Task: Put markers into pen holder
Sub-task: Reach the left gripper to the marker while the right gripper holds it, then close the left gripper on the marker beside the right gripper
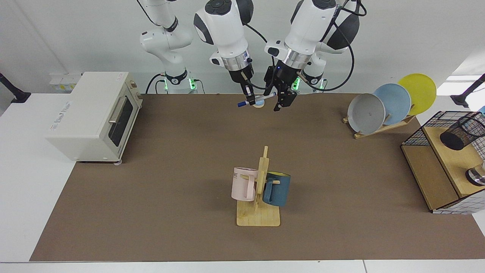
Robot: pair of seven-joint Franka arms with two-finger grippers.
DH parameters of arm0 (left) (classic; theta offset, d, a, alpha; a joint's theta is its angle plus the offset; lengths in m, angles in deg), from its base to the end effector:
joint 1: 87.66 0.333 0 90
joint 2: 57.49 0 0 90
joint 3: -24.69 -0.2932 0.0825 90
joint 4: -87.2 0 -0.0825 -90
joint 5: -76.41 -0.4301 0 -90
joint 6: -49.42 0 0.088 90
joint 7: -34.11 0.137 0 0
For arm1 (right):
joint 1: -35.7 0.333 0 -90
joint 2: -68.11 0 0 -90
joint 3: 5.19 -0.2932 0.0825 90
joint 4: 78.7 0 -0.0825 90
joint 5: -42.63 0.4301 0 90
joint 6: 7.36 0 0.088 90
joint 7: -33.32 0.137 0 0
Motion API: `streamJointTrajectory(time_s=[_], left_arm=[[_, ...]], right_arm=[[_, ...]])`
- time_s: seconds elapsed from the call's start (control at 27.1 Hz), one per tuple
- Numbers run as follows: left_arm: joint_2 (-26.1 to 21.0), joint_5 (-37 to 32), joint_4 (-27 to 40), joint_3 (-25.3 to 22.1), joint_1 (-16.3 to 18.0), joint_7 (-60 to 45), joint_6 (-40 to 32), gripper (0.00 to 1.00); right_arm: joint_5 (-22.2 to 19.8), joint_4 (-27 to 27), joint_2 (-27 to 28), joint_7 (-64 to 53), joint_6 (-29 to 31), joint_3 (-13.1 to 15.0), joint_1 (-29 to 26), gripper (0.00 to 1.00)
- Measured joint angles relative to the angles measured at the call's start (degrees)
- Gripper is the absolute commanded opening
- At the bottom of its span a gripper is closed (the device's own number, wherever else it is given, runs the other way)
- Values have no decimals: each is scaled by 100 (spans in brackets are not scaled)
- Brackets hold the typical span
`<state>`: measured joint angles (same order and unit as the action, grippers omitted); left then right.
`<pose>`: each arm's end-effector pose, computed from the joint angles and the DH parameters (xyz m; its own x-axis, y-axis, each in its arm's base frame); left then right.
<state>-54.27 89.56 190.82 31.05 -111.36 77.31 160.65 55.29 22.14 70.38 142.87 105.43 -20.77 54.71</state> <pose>0.5222 -0.3286 0.5180 0.3385 -0.8986 0.2793 -0.9389 -0.3424 0.0363 0.5178 0.3795 0.4886 0.1949 -0.9445 -0.2644 -0.9806 -0.1812 -0.0754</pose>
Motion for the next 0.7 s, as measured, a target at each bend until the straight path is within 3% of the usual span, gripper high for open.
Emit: streamJointTrajectory(time_s=[0.7], left_arm=[[12, 11, 75, 265, -43, 74, 20, 72]], right_arm=[[170, -47, 2, 0, 49, 19, 0, 0]])
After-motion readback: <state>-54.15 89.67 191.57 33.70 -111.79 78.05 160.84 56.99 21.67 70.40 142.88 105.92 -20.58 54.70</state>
